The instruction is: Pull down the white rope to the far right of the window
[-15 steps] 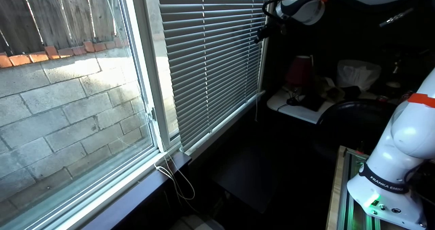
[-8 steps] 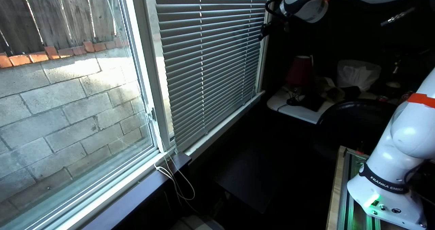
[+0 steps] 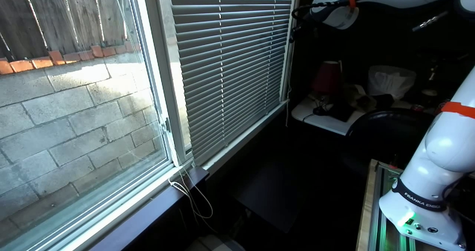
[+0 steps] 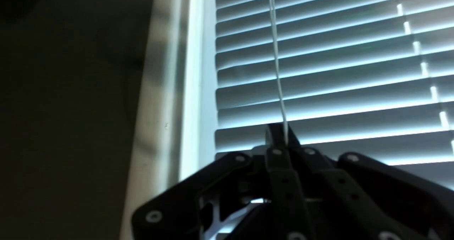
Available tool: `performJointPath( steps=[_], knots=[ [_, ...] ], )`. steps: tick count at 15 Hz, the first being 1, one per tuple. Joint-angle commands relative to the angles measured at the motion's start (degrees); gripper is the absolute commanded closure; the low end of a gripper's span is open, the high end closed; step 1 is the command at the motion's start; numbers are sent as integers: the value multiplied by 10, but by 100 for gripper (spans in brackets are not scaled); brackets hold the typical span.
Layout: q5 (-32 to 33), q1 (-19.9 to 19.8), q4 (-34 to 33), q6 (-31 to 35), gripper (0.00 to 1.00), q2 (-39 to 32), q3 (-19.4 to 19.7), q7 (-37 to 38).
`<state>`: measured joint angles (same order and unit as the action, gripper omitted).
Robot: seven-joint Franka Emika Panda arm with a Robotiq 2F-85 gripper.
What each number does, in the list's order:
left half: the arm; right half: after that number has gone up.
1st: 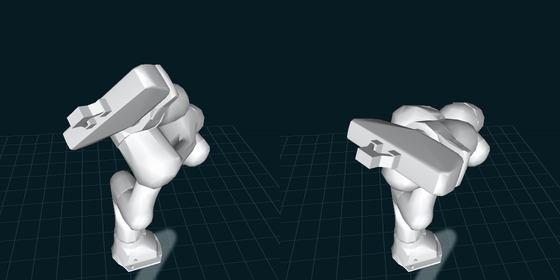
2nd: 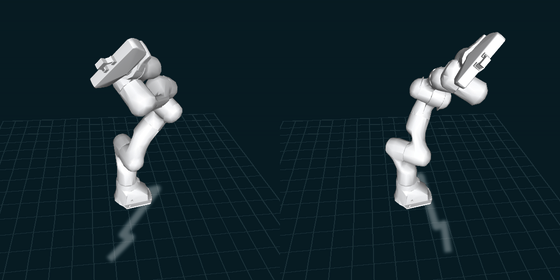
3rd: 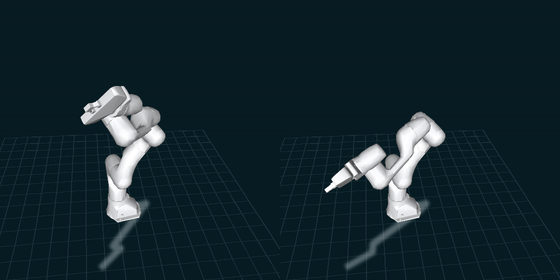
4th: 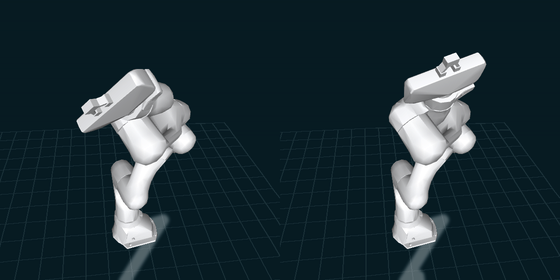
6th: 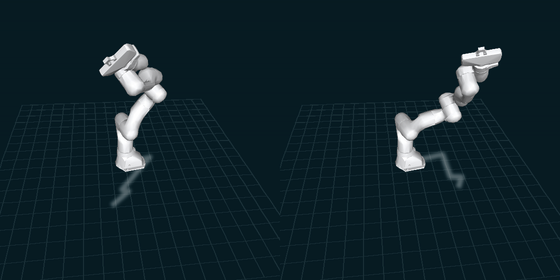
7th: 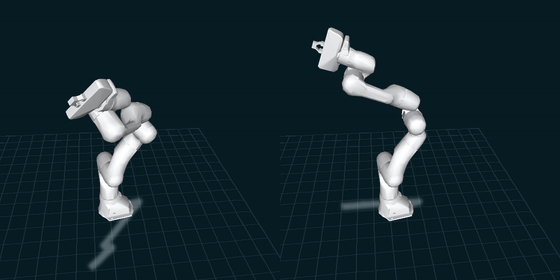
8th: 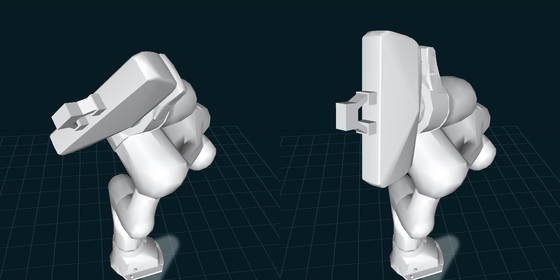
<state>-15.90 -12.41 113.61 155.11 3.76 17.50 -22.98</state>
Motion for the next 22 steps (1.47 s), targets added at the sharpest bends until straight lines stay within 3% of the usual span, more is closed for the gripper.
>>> performJointPath(
  steps=[1, 9, 20, 21, 22],
  knots=[
    [7, -18, -16, 19, 100, -39, 17, 14],
    [24, -36, -20, 21, 100, -86, 39, 31],
    [-73, 0, -54, -5, 100, -34, -21, 9],
    [-76, 1, -54, -8, 80, -32, -23, 11],
    [-77, 1, -52, -21, 73, -29, -24, 11]
  ],
)
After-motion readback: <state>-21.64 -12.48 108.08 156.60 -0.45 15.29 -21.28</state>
